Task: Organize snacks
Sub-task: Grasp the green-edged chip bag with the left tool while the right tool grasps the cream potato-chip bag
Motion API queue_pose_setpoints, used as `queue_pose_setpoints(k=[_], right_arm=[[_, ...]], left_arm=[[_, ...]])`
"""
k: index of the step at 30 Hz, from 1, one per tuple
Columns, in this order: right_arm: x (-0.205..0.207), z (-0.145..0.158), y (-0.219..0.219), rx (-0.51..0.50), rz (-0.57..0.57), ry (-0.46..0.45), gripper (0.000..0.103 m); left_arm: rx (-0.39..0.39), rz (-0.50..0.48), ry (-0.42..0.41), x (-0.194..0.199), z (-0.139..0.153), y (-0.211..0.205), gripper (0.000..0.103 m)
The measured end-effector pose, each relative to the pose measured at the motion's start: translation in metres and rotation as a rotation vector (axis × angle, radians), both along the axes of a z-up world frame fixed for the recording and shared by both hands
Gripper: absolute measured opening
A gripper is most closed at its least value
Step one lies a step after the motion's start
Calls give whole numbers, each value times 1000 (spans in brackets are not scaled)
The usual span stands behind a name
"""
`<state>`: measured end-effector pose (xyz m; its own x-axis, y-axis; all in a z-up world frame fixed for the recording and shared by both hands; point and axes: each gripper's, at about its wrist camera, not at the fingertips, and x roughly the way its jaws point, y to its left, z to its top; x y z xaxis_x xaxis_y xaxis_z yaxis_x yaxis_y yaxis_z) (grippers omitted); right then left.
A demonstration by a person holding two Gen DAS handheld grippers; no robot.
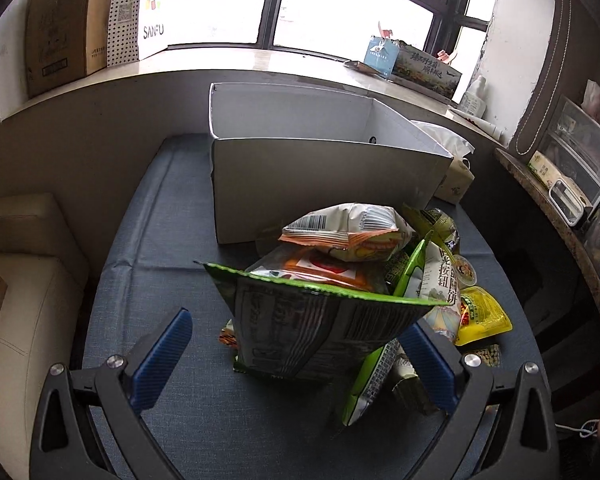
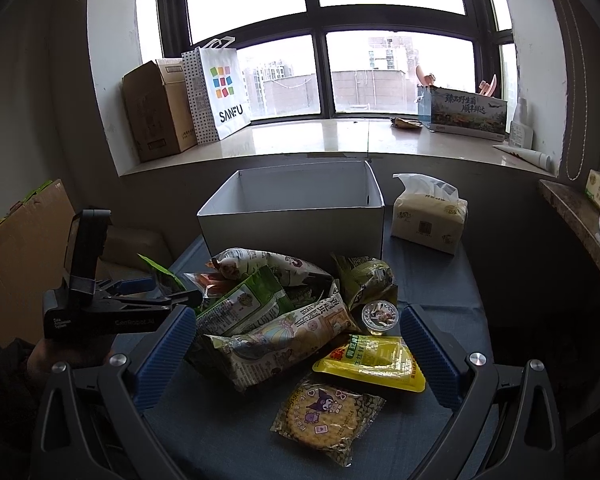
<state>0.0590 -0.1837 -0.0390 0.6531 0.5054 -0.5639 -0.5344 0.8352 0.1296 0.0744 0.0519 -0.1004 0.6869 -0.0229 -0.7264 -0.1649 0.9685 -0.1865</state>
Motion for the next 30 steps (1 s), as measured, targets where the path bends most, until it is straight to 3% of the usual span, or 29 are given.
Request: queue_pose_setpoints(k=[3, 4, 7, 11, 21, 25, 30], right_arm=[[1, -2, -2, -1, -5, 4, 103], [1, -3, -3, 0, -8, 7, 103], [3, -6, -4, 3, -15, 19, 103], [4, -7, -5, 3, -16, 21, 103], [20, -28, -3, 34, -17, 80, 103], [25, -41, 12, -33, 10, 55, 103], [45, -74, 13, 30, 23, 218, 103]], left_arm=[[-59, -42, -40, -4, 0, 0, 76], [-53, -49, -49, -6, 2, -1, 74], [27, -34, -48, -10, 10, -6, 72], [-8, -34, -81, -21, 23, -1, 72], [-2, -19, -212, -66, 73, 11, 72], [4, -26, -239, -76, 83, 9, 72], [13, -42, -261, -83, 88, 5, 72]])
